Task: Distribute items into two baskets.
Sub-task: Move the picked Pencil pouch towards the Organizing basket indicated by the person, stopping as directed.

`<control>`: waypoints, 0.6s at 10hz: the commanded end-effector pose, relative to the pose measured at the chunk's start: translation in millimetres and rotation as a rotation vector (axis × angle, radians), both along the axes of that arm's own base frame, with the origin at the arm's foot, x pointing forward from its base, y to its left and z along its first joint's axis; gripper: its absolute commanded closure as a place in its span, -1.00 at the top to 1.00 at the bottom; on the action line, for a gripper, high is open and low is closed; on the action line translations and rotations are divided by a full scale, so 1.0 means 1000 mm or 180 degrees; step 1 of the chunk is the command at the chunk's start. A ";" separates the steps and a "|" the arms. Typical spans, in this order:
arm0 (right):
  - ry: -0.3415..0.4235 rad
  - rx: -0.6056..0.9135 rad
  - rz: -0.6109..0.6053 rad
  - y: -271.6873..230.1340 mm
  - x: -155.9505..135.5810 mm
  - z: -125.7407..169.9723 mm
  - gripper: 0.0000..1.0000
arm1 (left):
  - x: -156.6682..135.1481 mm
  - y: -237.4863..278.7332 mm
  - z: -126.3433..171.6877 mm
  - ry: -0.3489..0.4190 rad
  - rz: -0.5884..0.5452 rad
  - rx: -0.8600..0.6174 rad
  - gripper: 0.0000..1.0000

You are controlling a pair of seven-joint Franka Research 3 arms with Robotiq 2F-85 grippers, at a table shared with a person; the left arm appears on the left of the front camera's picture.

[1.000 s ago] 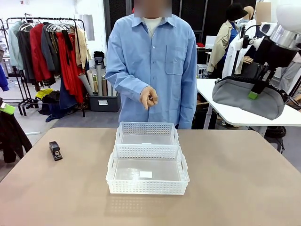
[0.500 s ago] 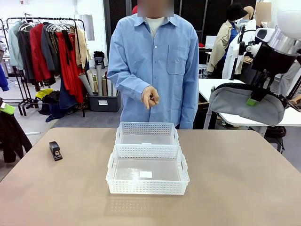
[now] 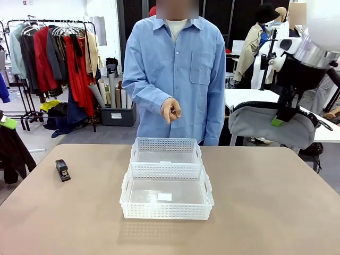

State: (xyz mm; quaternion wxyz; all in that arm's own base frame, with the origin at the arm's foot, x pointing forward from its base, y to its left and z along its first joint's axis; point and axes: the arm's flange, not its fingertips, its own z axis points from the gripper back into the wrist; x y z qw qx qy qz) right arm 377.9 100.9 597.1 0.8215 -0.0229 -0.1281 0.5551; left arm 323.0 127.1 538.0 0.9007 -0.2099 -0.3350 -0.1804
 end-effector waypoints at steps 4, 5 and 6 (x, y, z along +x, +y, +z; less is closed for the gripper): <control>0.0024 -0.0139 0.0794 0.011 0.007 -0.018 -1.00 | 0.000 0.000 0.001 -0.0008 -0.0008 -0.0008 1.00; 0.0060 -0.0085 0.0861 0.020 0.006 -0.021 -1.00 | 0.000 0.000 0.001 -0.0008 -0.0008 -0.0008 1.00; 0.0086 -0.0118 0.0956 0.033 0.001 -0.023 -1.00 | 0.000 0.000 0.001 -0.0008 -0.0008 -0.0008 1.00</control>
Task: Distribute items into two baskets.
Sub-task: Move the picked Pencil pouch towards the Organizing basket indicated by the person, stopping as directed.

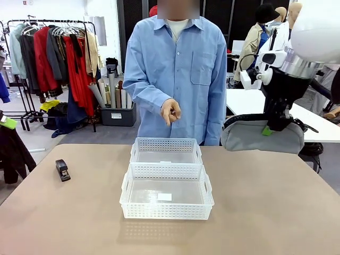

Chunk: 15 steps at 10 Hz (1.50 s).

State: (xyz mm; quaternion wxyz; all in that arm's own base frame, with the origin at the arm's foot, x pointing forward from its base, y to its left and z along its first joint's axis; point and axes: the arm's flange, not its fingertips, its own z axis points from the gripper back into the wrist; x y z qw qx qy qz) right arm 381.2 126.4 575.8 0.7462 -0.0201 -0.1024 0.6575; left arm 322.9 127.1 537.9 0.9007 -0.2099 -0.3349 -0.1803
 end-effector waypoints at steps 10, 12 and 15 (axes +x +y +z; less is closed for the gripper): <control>0.0251 0.0414 0.0383 0.084 0.004 -0.047 -1.00 | 0.000 0.000 0.001 -0.0008 -0.0008 -0.0008 1.00; 0.0352 0.0248 0.0390 0.075 0.001 -0.049 -1.00 | 0.000 0.000 0.001 -0.0008 -0.0008 -0.0008 1.00; 0.0279 0.0171 0.0085 -0.021 -0.034 -0.031 -1.00 | 0.000 0.000 0.001 -0.0008 -0.0008 -0.0008 1.00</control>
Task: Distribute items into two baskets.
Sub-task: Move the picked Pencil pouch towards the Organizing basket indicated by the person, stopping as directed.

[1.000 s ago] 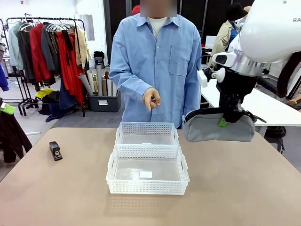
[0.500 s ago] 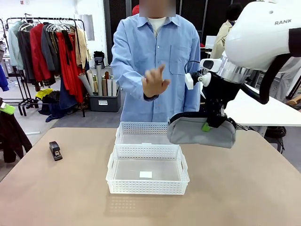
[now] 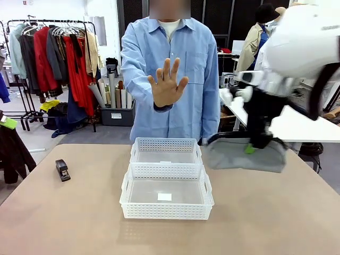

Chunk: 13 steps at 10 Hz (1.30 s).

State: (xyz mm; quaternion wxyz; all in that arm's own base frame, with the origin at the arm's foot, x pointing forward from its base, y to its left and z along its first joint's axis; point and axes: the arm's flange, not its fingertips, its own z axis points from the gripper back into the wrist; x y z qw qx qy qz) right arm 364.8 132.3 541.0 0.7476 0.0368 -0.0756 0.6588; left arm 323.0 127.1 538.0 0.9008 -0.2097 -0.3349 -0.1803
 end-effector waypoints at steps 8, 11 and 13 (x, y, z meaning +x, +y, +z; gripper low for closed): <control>0.0047 0.0047 -0.0078 -0.054 -0.027 0.001 -1.00 | -0.001 0.000 0.001 -0.0008 -0.0009 -0.0009 1.00; 0.0047 0.0047 -0.0078 -0.054 -0.027 0.001 -1.00 | -0.001 0.000 0.001 -0.0008 -0.0009 -0.0009 1.00; 0.0047 0.0047 -0.0078 -0.054 -0.027 0.001 -1.00 | -0.001 0.000 0.001 -0.0008 -0.0009 -0.0009 1.00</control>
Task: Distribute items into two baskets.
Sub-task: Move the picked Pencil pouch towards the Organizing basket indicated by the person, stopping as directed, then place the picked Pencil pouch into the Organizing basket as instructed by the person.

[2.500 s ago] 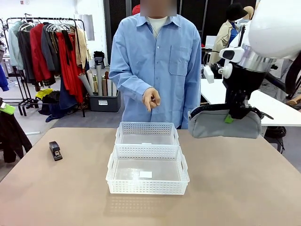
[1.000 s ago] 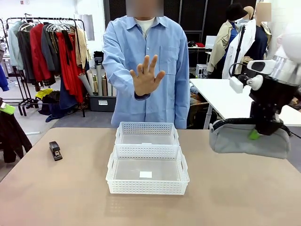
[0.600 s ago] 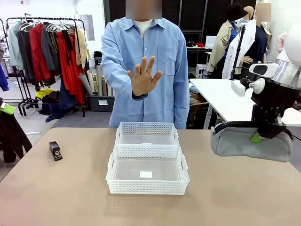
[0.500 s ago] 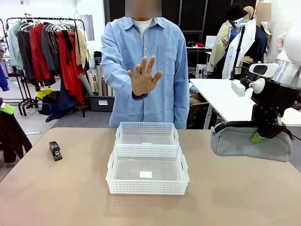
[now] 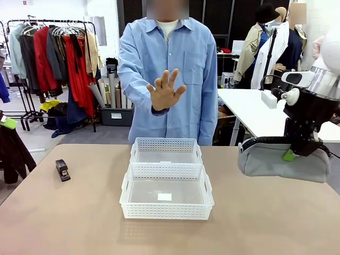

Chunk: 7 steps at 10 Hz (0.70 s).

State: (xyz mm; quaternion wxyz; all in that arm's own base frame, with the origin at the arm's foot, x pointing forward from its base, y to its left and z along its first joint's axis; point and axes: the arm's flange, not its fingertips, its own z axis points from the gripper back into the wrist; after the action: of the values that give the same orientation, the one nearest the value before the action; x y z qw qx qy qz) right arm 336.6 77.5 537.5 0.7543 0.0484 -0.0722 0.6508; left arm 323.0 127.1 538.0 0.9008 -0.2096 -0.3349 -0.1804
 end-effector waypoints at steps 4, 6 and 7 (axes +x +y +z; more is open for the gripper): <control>-0.0023 0.0003 -0.0019 0.001 0.001 0.004 -1.00 | -0.001 0.000 0.001 -0.0008 -0.0009 -0.0010 1.00; -0.0023 0.0003 -0.0019 0.001 0.001 0.004 -1.00 | -0.001 0.000 0.001 -0.0008 -0.0009 -0.0010 1.00; -0.0023 0.0003 -0.0019 0.001 0.001 0.004 -1.00 | -0.001 0.000 0.001 -0.0008 -0.0009 -0.0010 1.00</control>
State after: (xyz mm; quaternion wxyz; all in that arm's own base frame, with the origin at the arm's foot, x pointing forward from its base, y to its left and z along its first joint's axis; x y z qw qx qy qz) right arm 336.6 77.5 537.5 0.7543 0.0484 -0.0722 0.6508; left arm 323.0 127.1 538.0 0.9008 -0.2096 -0.3349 -0.1804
